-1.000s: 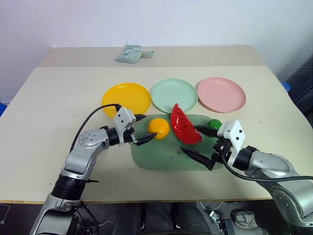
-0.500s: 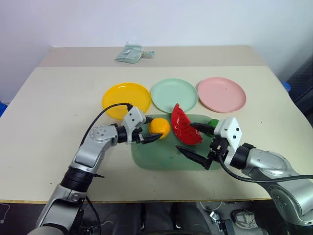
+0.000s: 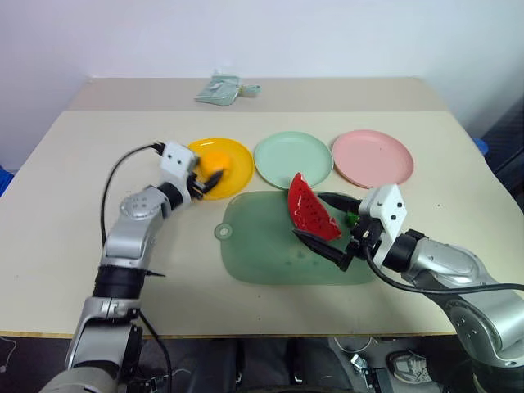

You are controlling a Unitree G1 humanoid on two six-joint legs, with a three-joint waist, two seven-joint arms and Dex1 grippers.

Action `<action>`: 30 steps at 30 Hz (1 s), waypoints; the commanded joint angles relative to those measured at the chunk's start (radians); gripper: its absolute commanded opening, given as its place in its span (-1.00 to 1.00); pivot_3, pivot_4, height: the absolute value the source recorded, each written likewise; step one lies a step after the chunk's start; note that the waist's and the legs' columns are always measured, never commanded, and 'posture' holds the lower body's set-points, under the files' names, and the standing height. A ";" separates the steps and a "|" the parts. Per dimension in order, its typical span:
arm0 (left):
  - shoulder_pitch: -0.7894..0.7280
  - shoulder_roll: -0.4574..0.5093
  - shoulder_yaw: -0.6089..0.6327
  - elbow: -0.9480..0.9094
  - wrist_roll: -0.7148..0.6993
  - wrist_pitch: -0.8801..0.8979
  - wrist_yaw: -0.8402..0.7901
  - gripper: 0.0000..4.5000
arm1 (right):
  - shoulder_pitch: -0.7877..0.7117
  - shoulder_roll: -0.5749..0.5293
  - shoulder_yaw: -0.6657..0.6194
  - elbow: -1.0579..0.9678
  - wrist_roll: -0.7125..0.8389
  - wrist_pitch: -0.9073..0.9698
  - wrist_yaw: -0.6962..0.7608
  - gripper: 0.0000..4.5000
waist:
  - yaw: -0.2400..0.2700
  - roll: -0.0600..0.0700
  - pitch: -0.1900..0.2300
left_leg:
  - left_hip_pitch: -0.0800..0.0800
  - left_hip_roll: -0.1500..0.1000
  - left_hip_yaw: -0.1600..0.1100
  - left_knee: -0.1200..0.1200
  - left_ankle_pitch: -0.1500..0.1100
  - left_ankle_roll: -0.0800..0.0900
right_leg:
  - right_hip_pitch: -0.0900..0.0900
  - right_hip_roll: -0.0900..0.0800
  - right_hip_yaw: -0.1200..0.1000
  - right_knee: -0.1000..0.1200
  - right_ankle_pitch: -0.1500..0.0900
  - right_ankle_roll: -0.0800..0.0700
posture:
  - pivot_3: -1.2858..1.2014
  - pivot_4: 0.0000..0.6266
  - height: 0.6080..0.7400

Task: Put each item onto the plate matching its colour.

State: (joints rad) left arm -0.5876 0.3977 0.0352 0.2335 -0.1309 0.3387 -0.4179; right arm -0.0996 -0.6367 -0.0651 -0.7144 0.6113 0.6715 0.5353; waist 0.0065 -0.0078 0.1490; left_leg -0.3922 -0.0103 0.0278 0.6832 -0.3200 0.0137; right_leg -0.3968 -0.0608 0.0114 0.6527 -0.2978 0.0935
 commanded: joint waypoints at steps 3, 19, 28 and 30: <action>-0.081 -0.065 0.022 0.107 0.019 -0.010 0.095 0.41 | -0.045 0.011 0.003 0.039 -0.032 -0.012 -0.019 1.00 | 0.007 0.000 0.000 | -0.002 -0.001 0.000 0.000 0.001 -0.001 | -0.001 0.000 0.000 -0.001 0.000 0.000 | 0.03 -0.52 1.00; 0.193 0.049 0.075 -0.201 -0.167 -0.129 -0.227 0.98 | -0.281 0.095 0.085 0.166 -0.115 0.453 -0.246 1.00 | -0.018 0.000 0.000 | -0.003 0.001 0.000 -0.001 0.004 -0.007 | -0.004 -0.001 0.001 0.000 0.000 0.000 | 0.03 -0.52 1.00; 0.312 0.069 0.055 -0.345 -0.187 -0.079 -0.262 1.00 | -0.340 0.102 0.114 0.165 -0.125 0.572 -0.252 -0.73 | -0.018 0.000 0.000 | -0.005 0.000 0.000 -0.001 0.002 -0.003 | -0.005 -0.002 0.000 0.000 0.000 0.000 | 0.03 -0.52 1.00; 0.317 0.060 0.053 -0.355 -0.184 -0.073 -0.255 1.00 | -0.359 0.080 0.122 0.154 -0.141 0.544 -0.241 -0.99 | -0.020 0.000 0.000 | -0.005 0.000 0.000 -0.001 0.001 -0.002 | -0.006 -0.002 0.000 0.000 0.000 0.000 | 0.03 -0.52 1.00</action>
State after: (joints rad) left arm -0.2764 0.4585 0.0895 -0.0830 -0.3012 0.2622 -0.6817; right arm -0.4358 -0.5346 0.0551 -0.5268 0.4870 1.2361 0.2844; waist -0.0130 -0.0079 0.1491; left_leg -0.3976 -0.0099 0.0280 0.6821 -0.3187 0.0114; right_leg -0.4031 -0.0624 0.0119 0.6526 -0.2976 0.0935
